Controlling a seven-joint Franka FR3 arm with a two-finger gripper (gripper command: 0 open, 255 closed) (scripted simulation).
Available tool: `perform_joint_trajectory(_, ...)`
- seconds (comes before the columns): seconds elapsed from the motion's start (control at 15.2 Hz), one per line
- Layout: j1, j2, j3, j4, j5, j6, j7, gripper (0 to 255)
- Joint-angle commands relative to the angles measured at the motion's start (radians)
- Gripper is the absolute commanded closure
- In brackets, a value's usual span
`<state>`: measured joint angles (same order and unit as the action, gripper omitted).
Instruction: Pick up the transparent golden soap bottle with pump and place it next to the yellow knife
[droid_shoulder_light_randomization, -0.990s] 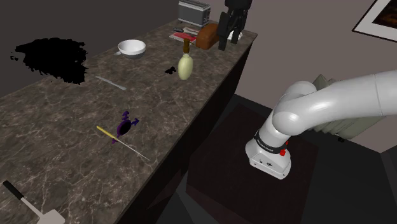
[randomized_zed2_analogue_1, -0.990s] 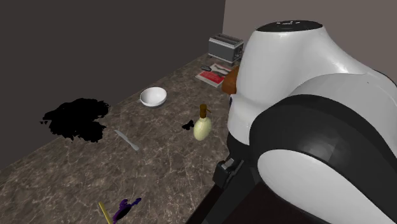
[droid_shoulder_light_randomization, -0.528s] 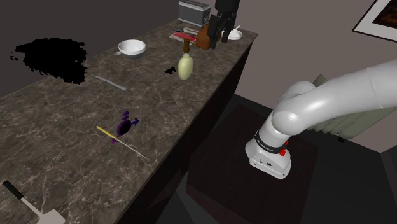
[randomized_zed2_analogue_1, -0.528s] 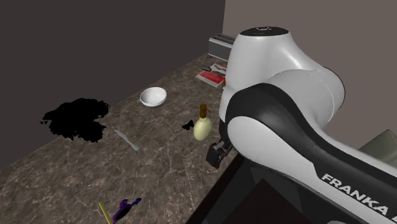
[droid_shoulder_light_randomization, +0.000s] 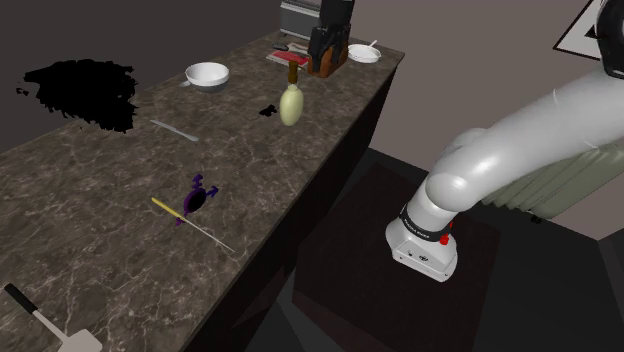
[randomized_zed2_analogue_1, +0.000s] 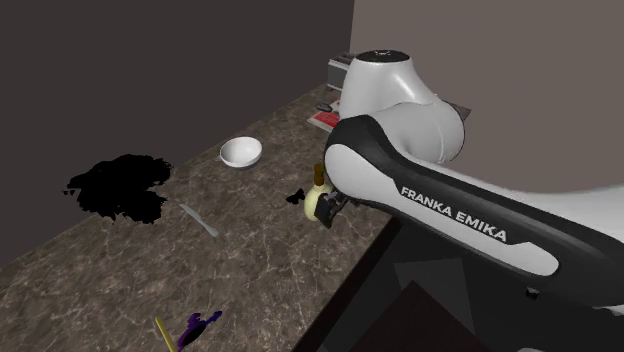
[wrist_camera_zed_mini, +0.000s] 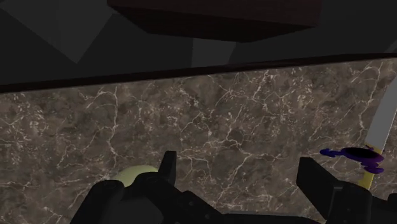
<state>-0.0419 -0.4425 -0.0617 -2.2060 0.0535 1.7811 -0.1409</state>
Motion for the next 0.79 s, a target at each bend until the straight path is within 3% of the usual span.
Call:
perform_joint_trajectory(0.0, -0.006, 0.059, -0.016, 0.018, -0.002, 0.053, -0.022, 0)
perform_joint_trajectory(0.73, -0.038, 0.42, -0.09, 0.265, 0.038, 0.222, -0.142, 0)
